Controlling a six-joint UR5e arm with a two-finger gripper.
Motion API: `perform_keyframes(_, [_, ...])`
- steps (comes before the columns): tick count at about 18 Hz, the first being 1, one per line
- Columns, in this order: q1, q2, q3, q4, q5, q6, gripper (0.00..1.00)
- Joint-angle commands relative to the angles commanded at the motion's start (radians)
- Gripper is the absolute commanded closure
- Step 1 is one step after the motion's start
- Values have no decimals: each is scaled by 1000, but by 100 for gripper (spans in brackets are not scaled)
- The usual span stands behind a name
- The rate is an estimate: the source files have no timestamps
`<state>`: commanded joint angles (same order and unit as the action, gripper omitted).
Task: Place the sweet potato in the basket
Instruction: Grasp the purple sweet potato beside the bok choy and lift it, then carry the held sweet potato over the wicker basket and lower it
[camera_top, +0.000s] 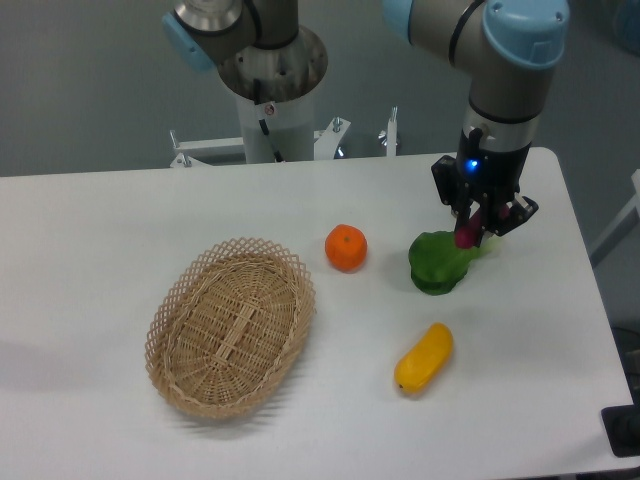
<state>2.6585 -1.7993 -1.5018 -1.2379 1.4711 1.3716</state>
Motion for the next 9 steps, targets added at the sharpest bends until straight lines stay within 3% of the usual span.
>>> perform_keyframes(4, [-69,2,-17,14,2,-152,75])
perform_keyframes(9, [-215,12,-89,132,5,-411,74])
